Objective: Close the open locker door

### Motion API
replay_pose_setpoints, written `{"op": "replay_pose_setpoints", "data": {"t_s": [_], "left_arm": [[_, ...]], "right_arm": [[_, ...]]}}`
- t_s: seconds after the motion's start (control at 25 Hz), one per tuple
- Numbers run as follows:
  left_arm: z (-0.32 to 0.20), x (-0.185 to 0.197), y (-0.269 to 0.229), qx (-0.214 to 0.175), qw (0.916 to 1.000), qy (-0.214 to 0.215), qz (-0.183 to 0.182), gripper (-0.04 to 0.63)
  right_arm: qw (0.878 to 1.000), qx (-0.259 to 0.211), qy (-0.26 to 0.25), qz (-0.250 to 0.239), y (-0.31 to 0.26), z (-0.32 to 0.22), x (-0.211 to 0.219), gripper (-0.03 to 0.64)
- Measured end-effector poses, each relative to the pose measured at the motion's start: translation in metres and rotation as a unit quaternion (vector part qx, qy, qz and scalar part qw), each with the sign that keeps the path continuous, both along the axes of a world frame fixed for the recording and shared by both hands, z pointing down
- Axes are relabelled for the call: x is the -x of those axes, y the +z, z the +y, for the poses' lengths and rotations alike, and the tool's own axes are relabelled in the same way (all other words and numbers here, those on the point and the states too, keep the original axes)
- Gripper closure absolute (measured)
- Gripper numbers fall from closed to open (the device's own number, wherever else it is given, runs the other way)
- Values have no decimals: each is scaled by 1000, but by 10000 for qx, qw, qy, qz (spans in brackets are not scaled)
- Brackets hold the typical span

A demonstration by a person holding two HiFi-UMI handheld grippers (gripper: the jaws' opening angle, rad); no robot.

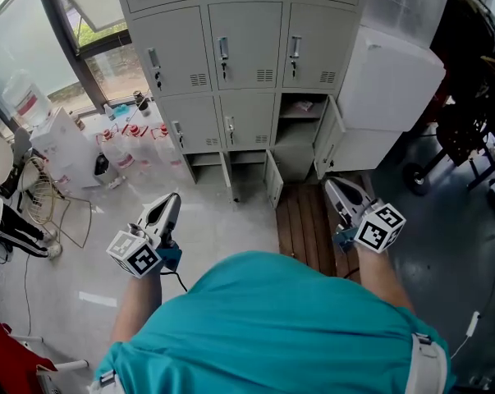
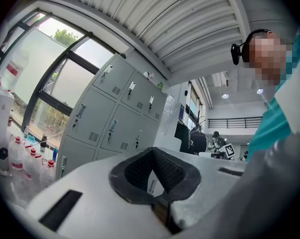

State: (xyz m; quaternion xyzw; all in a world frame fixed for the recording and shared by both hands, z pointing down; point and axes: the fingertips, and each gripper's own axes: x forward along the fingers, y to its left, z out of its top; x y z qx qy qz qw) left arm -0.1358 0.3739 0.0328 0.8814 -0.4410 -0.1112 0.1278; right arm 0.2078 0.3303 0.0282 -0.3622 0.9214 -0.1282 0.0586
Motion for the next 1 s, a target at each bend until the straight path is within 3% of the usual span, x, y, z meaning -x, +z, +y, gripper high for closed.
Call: {"op": "replay_pose_setpoints", "data": {"t_s": [0.36, 0.52, 0.76, 1.0], "left_arm": [[-20, -102, 6, 139, 9996, 195, -143, 591], [-32, -119, 15, 256, 9990, 269, -260, 591], [-79, -85, 37, 423, 9987, 243, -149, 591], [-182, -12, 74, 455, 9965, 704, 46, 591]], "right_arm": [[9998, 6, -159, 98, 11, -15, -83, 618], [9996, 166, -224, 36, 29, -30, -91, 618], [9992, 331, -211, 67, 51, -73, -59, 618], [9992, 257, 162, 243, 68, -153, 14, 618]]}}
